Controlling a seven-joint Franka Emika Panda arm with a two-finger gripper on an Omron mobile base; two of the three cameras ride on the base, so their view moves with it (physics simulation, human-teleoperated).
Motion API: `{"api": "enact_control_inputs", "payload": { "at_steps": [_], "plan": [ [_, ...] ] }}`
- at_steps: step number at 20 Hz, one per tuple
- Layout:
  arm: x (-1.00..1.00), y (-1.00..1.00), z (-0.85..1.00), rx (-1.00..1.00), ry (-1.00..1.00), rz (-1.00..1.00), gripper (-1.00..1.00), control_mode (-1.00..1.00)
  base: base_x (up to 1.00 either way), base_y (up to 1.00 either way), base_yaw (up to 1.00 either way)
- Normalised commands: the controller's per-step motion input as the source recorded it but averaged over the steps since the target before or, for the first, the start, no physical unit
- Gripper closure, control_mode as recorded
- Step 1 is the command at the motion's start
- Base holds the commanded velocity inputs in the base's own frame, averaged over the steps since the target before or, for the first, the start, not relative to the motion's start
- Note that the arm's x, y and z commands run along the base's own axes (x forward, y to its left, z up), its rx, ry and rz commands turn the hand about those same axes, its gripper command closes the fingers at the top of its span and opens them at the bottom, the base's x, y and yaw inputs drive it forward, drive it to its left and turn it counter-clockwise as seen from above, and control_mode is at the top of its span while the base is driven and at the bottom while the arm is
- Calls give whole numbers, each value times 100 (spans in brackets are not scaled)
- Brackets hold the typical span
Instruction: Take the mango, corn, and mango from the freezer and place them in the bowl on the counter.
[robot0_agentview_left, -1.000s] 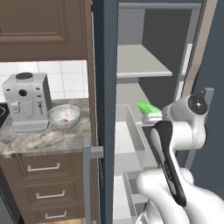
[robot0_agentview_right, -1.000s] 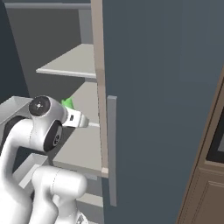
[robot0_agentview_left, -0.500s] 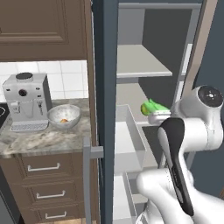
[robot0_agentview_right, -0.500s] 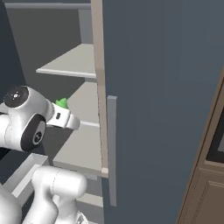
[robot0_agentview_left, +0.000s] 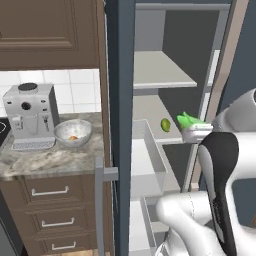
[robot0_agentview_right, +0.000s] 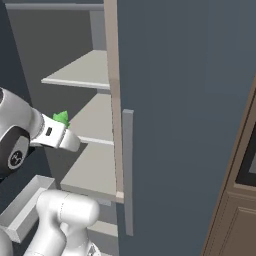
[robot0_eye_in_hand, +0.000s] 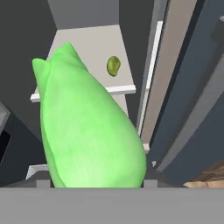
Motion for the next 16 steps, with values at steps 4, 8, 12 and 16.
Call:
{"api": "enact_control_inputs", "payload": {
  "at_steps": [4, 8, 12, 16],
  "plan": [
    [-56, -8, 50, 0, 4, -5, 100, -100, 0, 0, 0],
    [-27, -4, 44, 0, 1, -1, 100, -100, 0, 0, 0],
    [-28, 0, 18, 0, 0, 4, 100, -100, 0, 0, 0],
    [-44, 0, 1, 0, 0, 12, 100, -100, 0, 0, 0]
  ]
}}
